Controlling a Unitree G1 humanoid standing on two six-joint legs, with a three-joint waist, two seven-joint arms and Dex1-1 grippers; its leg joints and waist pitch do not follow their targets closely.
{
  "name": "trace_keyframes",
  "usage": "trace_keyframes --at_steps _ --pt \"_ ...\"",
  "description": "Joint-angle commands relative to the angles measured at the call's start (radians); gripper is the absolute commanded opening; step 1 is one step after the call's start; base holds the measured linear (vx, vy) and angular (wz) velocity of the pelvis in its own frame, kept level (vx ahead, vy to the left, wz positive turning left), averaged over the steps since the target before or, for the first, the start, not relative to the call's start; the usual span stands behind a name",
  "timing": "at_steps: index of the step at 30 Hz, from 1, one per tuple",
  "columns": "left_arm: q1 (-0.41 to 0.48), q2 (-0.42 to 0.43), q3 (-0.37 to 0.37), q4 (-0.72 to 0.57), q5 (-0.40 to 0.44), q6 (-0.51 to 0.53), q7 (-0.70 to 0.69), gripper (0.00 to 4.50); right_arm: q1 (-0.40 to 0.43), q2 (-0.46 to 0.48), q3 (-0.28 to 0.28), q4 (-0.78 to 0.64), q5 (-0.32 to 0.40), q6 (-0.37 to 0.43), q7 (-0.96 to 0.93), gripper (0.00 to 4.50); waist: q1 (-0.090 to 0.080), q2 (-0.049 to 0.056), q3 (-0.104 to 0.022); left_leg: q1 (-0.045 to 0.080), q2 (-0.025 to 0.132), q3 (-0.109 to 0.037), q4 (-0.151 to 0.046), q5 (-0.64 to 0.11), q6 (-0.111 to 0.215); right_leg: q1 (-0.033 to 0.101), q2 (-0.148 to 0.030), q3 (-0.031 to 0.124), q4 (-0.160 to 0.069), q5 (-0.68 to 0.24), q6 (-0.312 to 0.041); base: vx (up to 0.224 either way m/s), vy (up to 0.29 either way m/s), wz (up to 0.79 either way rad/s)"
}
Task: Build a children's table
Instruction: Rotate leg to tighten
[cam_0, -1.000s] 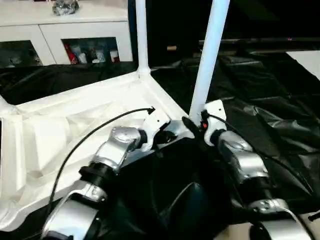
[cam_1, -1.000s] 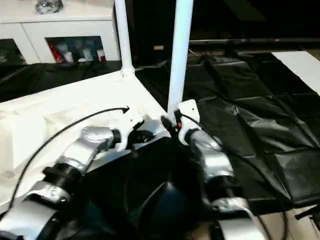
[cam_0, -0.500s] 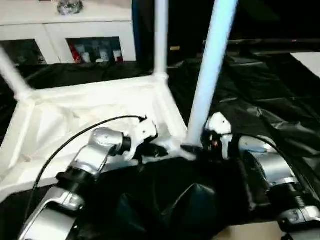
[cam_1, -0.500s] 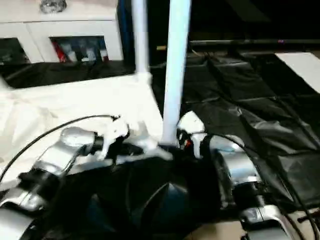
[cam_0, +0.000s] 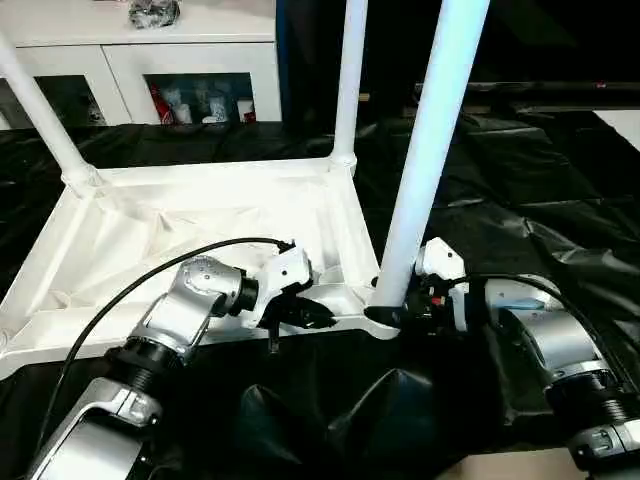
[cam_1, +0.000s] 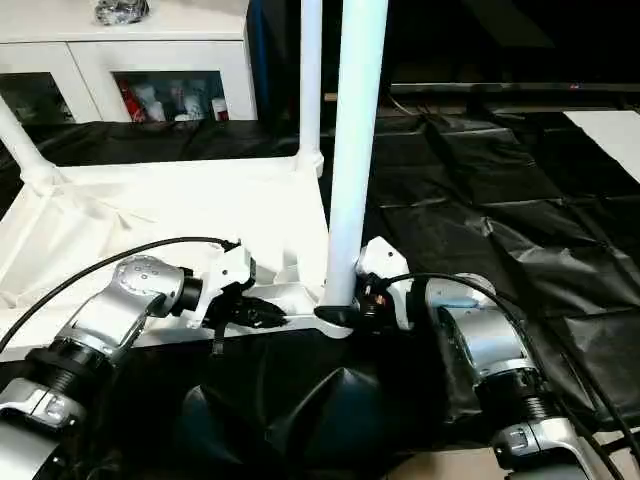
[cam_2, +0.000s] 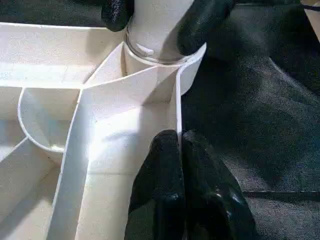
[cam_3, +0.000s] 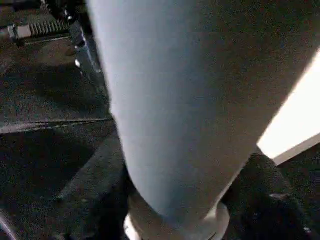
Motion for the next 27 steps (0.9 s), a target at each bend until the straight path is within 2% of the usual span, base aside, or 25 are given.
trace_keyframes --at_steps 1,2,4,5,6,7,8,9,11,12,13,14,16,17,19,20,21,23,24,25,26,27 --pt "-0.012 -0.017 -0.002 -0.037 -0.022 -0.003 0.011 0.00 0.017 0.033 0.019 -0.032 0.025 0.017 -0.015 2.19 -0.005 -0.002 -0.064 0.013 0.028 -0.003 -0.065 -0.200 0.062 0.045 -0.053 0.051 -0.071 -0.118 -0.239 0.000 0.000 0.00" --pt "-0.015 -0.025 0.006 -0.034 -0.023 0.004 0.030 0.00 0.019 0.050 0.011 -0.030 0.024 0.023 -0.045 2.19 -0.004 0.002 -0.064 0.014 0.029 -0.004 -0.065 -0.202 0.059 0.045 -0.053 0.051 -0.070 -0.118 -0.240 0.000 0.000 0.00" --pt "-0.022 -0.036 0.013 -0.026 -0.023 0.010 0.051 0.00 0.016 0.069 0.003 -0.019 0.016 0.029 -0.089 2.08 -0.006 0.000 -0.063 0.015 0.028 -0.005 -0.067 -0.216 0.049 0.044 -0.054 0.051 -0.073 -0.136 -0.238 0.000 0.000 0.00" --pt "-0.044 -0.066 0.033 0.000 -0.013 0.025 0.125 0.00 -0.001 0.125 -0.021 0.028 -0.021 0.033 -0.235 2.06 -0.013 0.007 -0.058 0.015 0.027 -0.005 -0.071 -0.248 0.031 0.040 -0.054 0.051 -0.078 -0.185 -0.229 0.000 0.000 0.00" --pt "-0.048 -0.072 0.037 0.005 -0.012 0.028 0.139 0.00 -0.005 0.134 -0.025 0.037 -0.026 0.033 -0.259 2.03 -0.017 0.005 -0.055 0.017 0.025 -0.005 -0.072 -0.266 0.022 0.038 -0.053 0.051 -0.082 -0.214 -0.225 0.000 0.000 0.00" --pt "-0.069 -0.103 0.057 0.031 -0.004 0.046 0.213 0.00 -0.026 0.184 -0.050 0.085 -0.051 0.035 -0.390 2.00 -0.022 0.007 -0.056 0.017 0.023 -0.007 -0.072 -0.286 0.003 0.040 -0.054 0.050 -0.084 -0.261 -0.211 0.000 0.000 0.00" --pt "-0.069 -0.103 0.057 0.031 -0.004 0.046 0.213 0.00 -0.026 0.184 -0.050 0.085 -0.051 0.035 -0.390 2.00 -0.025 0.006 -0.054 0.021 0.021 -0.006 -0.073 -0.300 -0.003 0.034 -0.054 0.049 -0.090 -0.292 -0.205 0.000 0.000 0.00" --pt "-0.091 -0.148 0.074 0.055 -0.002 0.068 0.286 0.00 -0.055 0.247 -0.088 0.138 -0.060 0.056 -0.541 1.99 -0.032 0.010 -0.055 0.020 0.021 -0.010 -0.074 -0.307 -0.016 0.037 -0.056 0.050 -0.092 -0.327 -0.185 0.000 0.000 0.00" --pt "-0.106 -0.184 0.085 0.069 -0.004 0.083 0.336 0.00 -0.077 0.296 -0.111 0.178 -0.074 0.067 -0.654 1.99 -0.038 0.008 -0.056 0.017 0.020 -0.013 -0.075 -0.300 -0.023 0.038 -0.055 0.048 -0.092 -0.316 -0.183 0.000 0.000 0.00" --pt "-0.118 -0.213 0.097 0.082 -0.005 0.091 0.386 0.00 -0.089 0.322 -0.126 0.197 -0.075 0.068 -0.706 1.98 -0.044 0.010 -0.060 0.013 0.020 -0.013 -0.073 -0.274 -0.016 0.041 -0.053 0.049 -0.087 -0.259 -0.189 0.000 0.000 0.00" --pt "-0.123 -0.226 0.101 0.088 -0.005 0.094 0.407 0.00 -0.094 0.334 -0.135 0.205 -0.073 0.070 -0.731 1.98 -0.047 0.009 -0.061 0.011 0.019 -0.011 -0.072 -0.261 -0.010 0.042 -0.051 0.050 -0.087 -0.233 -0.193 0.000 0.000 0.00" --pt "-0.133 -0.255 0.103 0.100 0.000 0.092 0.451 0.00 -0.110 0.369 -0.158 0.225 -0.064 0.076 -0.791 1.98 -0.047 0.010 -0.065 0.012 0.019 -0.010 -0.068 -0.233 0.000 0.044 -0.052 0.051 -0.081 -0.172 -0.209 0.000 0.000 0.00" --pt "-0.135 -0.267 0.101 0.104 0.004 0.089 0.465 0.00 -0.114 0.382 -0.156 0.230 -0.068 0.073 -0.805 1.98 -0.045 0.009 -0.068 0.009 0.019 -0.010 -0.066 -0.195 0.012 0.047 -0.051 0.050 -0.074 -0.113 -0.223 0.000 0.000 0.00" --pt "-0.135 -0.280 0.095 0.103 0.006 0.084 0.468 0.00 -0.115 0.394 -0.137 0.229 -0.083 0.060 -0.799 2.33 -0.044 0.009 -0.070 0.007 0.018 -0.008 -0.062 -0.155 0.034 0.050 -0.049 0.049 -0.067 -0.032 -0.238 0.000 0.000 0.00" --pt "-0.129 -0.281 0.081 0.097 0.014 0.063 0.454 0.00 -0.114 0.401 -0.121 0.227 -0.086 0.043 -0.777 2.68 -0.040 0.006 -0.072 0.006 0.017 -0.006 -0.058 -0.128 0.057 0.053 -0.050 0.050 -0.062 0.018 -0.250 0.000 0.000 0.00" --pt "-0.126 -0.278 0.072 0.093 0.022 0.051 0.446 0.00 -0.114 0.406 -0.124 0.228 -0.080 0.042 -0.772 2.68 -0.040 0.006 -0.071 0.006 0.017 -0.005 -0.058 -0.124 0.063 0.053 -0.050 0.050 -0.062 0.024 -0.252 0.000 0.000 0.00" --pt "-0.117 -0.267 0.062 0.088 0.031 0.037 0.430 0.00 -0.111 0.401 -0.124 0.222 -0.073 0.047 -0.753 2.77 -0.040 0.002 -0.070 0.006 0.017 -0.005 -0.058 -0.126 0.073 0.053 -0.051 0.050 -0.064 0.019 -0.254 0.000 0.000 0.00" --pt "-0.113 -0.263 0.063 0.086 0.030 0.035 0.428 0.00 -0.110 0.394 -0.121 0.219 -0.079 0.044 -0.753 3.01 -0.040 0.005 -0.067 0.008 0.019 -0.004 -0.060 -0.151 0.072 0.052 -0.052 0.049 -0.068 -0.026 -0.251 0.000 0.000 0.00" --pt "-0.107 -0.254 0.061 0.082 0.030 0.032 0.419 0.00 -0.108 0.373 -0.112 0.211 -0.095 0.034 -0.748 3.10 -0.039 0.013 -0.064 0.011 0.020 -0.005 -0.063 -0.182 0.058 0.050 -0.053 0.049 -0.072 -0.079 -0.244 0.000 0.000 0.00" --pt "-0.103 -0.244 0.056 0.081 0.035 0.026 0.413 0.00 -0.104 0.353 -0.108 0.199 -0.099 0.027 -0.733 3.16 -0.040 0.014 -0.063 0.011 0.020 -0.006 -0.064 -0.193 0.053 0.050 -0.051 0.049 -0.074 -0.091 -0.240 0.000 0.000 0.00" --pt "-0.101 -0.238 0.053 0.081 0.038 0.023 0.409 0.00 -0.102 0.340 -0.106 0.190 -0.101 0.023 -0.722 3.23 -0.040 0.011 -0.063 0.012 0.020 -0.006 -0.064 -0.202 0.048 0.050 -0.051 0.049 -0.076 -0.100 -0.237 0.000 0.000 0.00" --pt "-0.099 -0.230 0.053 0.082 0.039 0.021 0.407 0.00 -0.093 0.315 -0.107 0.169 -0.096 0.021 -0.694 3.23 -0.037 0.020 -0.063 0.012 0.020 -0.007 -0.064 -0.208 0.042 0.050 -0.052 0.050 -0.074 -0.100 -0.236 0.000 0.000 0.00"
